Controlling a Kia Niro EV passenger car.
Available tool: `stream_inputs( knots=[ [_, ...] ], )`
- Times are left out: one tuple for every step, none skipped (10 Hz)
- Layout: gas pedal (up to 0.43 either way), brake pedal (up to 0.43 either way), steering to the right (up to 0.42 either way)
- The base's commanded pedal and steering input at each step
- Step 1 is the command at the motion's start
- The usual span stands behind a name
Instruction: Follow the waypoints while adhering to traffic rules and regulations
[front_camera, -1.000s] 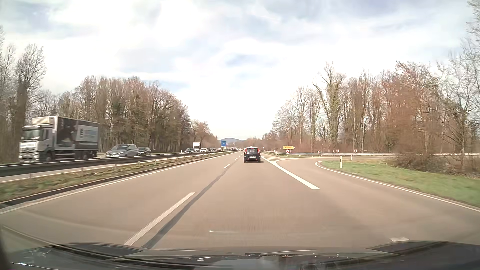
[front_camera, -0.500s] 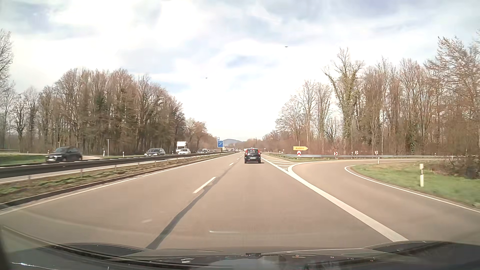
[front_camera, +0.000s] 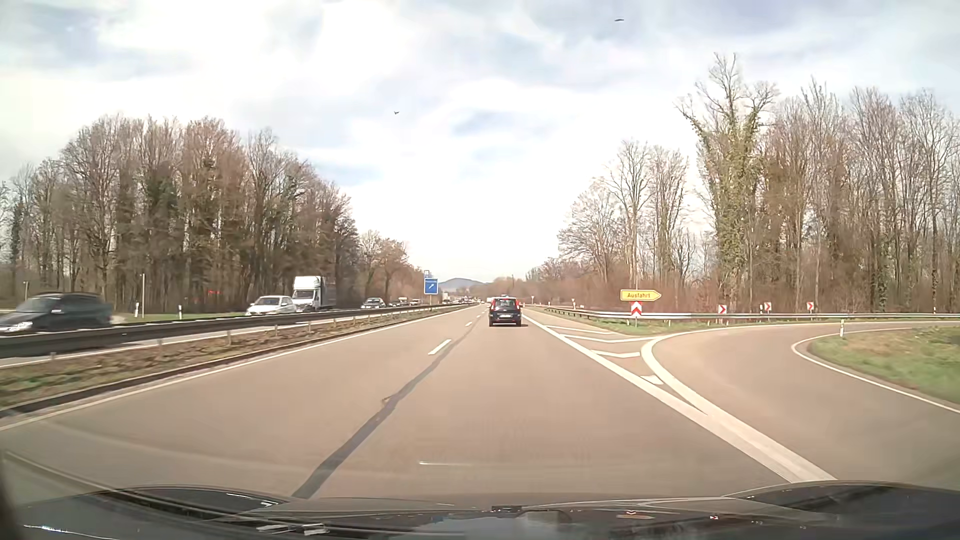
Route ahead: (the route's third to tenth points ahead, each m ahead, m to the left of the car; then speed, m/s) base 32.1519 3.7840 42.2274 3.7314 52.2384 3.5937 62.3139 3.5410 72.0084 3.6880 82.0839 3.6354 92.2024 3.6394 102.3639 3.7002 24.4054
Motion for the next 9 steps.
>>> stream_inputs(
  knots=[
    [0.169, 0.000, 0.003],
    [0.169, 0.000, 0.003],
    [0.177, 0.000, 0.003],
    [0.177, 0.000, 0.003],
    [0.177, 0.000, 0.003],
    [0.177, 0.000, 0.003],
    [0.177, 0.000, 0.003],
    [0.189, 0.000, 0.003],
    [0.189, 0.000, 0.003]
  ],
)
